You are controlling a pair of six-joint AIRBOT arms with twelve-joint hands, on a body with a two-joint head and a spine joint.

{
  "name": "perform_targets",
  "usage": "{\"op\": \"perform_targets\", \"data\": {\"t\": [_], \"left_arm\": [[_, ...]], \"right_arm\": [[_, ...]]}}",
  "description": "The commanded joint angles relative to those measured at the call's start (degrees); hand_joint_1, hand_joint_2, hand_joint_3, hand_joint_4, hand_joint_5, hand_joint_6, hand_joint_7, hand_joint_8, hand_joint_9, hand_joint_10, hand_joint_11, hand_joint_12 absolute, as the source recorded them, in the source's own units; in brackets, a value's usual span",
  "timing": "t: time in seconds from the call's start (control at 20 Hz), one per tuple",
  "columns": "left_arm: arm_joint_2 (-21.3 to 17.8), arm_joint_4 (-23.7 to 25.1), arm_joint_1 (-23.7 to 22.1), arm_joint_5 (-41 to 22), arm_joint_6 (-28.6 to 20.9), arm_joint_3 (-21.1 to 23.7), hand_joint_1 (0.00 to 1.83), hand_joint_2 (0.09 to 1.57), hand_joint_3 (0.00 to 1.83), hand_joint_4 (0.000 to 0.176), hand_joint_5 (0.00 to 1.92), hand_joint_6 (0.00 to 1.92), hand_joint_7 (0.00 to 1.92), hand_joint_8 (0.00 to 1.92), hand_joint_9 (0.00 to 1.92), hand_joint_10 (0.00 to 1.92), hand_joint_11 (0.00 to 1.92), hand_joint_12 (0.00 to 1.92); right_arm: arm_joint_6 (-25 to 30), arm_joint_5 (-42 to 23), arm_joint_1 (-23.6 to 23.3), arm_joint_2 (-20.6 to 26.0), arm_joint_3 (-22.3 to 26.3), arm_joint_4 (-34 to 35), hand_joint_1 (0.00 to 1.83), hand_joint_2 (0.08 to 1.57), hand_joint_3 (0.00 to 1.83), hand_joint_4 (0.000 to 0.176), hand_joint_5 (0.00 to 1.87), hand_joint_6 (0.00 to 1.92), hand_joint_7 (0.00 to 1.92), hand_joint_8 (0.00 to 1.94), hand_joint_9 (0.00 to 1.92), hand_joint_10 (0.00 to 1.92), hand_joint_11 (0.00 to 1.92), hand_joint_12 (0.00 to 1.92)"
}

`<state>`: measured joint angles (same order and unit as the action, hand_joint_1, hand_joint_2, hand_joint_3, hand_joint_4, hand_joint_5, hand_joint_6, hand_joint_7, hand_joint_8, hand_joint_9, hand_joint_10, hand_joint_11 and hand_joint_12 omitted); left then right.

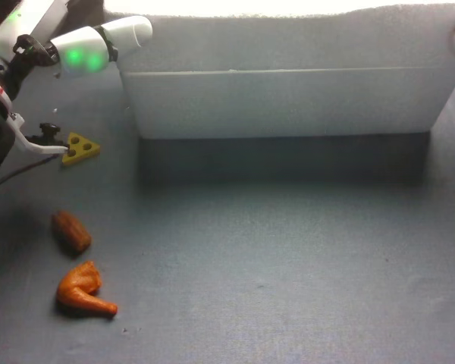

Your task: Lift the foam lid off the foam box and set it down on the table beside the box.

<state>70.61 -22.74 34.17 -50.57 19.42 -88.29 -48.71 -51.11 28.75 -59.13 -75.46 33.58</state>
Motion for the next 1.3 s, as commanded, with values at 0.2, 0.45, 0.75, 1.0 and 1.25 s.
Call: {"op": "perform_targets", "data": {"t": [0.2,0.45,0.75,1.0,1.25], "left_arm": [[-1.7,3.1,-0.7,-10.2,-0.4,1.4,0.47,1.01,0.01,0.0,0.37,0.03,0.07,0.02,0.0,0.0,0.0,0.0],[-3.1,3.6,-0.7,-11.7,-0.1,2.9,0.5,1.04,0.01,0.0,0.38,0.02,0.08,0.01,0.0,0.0,0.0,0.0],[-5.2,4.2,0.4,-15.2,0.3,5.7,0.53,1.04,0.0,0.0,0.32,0.0,0.12,0.03,0.03,0.01,0.01,0.0],[-7.3,4.4,2.1,-19.0,1.0,8.4,0.59,1.0,0.0,0.0,0.35,0.03,0.2,0.02,0.0,0.26,0.0,1.5],[-8.9,4.5,3.8,-21.9,1.3,10.5,0.6,1.02,0.0,0.0,0.38,0.13,0.21,0.01,0.0,0.3,0.0,1.92]], "right_arm": [[0.7,-8.3,-1.0,1.0,1.2,-4.6,0.49,1.2,0.0,0.0,0.0,0.0,0.05,0.01,0.0,0.08,0.0,0.0],[0.7,-9.0,-1.8,2.0,2.4,-6.1,0.51,1.23,0.0,0.0,0.19,0.27,0.23,0.02,0.05,0.29,0.0,0.71],[0.7,-11.8,-1.8,3.8,5.3,-7.9,0.46,1.21,0.0,0.0,0.02,0.62,0.32,0.1,0.0,0.72,0.0,1.36],[0.4,-14.6,-1.7,5.8,8.2,-10.3,0.43,1.2,0.0,0.0,0.0,0.8,0.27,0.12,0.0,0.71,0.0,1.73],[0.3,-16.9,-0.7,7.2,10.3,-12.1,0.48,1.23,0.0,0.0,0.0,0.98,0.19,0.62,0.0,1.14,0.0,1.9]]}}
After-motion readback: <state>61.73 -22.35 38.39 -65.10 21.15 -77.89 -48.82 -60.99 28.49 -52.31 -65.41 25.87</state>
